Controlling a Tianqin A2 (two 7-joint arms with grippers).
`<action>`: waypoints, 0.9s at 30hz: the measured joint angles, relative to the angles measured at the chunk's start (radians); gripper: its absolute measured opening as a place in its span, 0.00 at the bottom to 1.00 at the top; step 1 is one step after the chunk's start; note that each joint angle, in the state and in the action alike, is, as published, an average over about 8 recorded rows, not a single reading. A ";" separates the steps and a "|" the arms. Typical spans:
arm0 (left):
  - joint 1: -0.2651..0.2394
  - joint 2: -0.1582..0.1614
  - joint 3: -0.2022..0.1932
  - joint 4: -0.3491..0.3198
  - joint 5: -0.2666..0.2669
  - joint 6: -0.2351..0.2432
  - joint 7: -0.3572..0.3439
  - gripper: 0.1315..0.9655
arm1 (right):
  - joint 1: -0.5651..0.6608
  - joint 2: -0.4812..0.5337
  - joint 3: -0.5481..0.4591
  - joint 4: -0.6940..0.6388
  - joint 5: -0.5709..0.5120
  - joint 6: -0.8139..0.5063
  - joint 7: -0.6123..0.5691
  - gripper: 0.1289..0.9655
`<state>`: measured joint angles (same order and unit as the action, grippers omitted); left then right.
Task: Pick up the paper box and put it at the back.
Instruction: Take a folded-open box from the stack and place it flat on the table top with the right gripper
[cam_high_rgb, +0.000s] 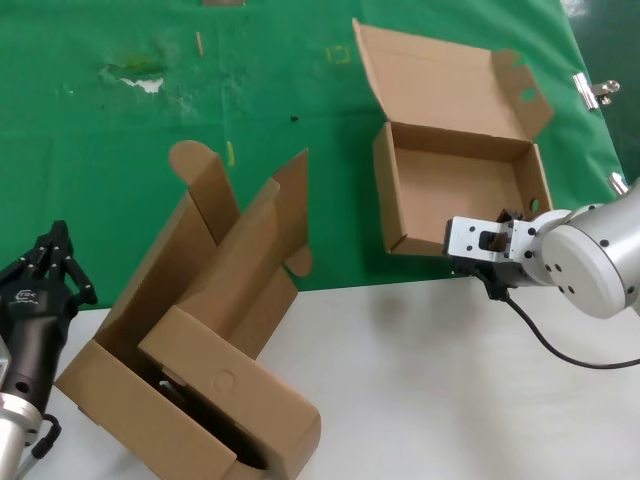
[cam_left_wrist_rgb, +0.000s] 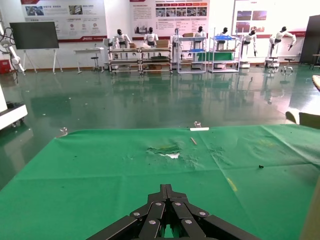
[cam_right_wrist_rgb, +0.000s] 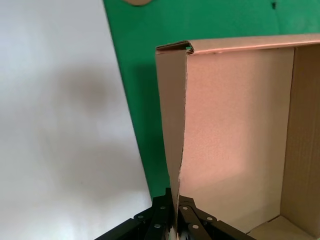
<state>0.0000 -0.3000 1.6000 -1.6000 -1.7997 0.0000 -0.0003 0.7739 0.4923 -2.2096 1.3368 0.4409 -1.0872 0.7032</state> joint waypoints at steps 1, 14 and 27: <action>0.000 0.000 0.000 0.000 0.000 0.000 0.000 0.01 | -0.004 -0.001 0.006 0.003 -0.002 -0.002 -0.015 0.01; 0.000 0.000 0.000 0.000 0.000 0.000 0.000 0.01 | -0.016 -0.057 0.077 -0.056 -0.061 0.037 -0.139 0.04; 0.000 0.000 0.000 0.000 0.000 0.000 0.000 0.01 | -0.001 -0.115 0.109 -0.159 -0.122 0.082 -0.216 0.14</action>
<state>0.0000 -0.3000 1.6000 -1.6000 -1.7997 0.0000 -0.0003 0.7734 0.3773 -2.1006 1.1779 0.3186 -1.0053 0.4874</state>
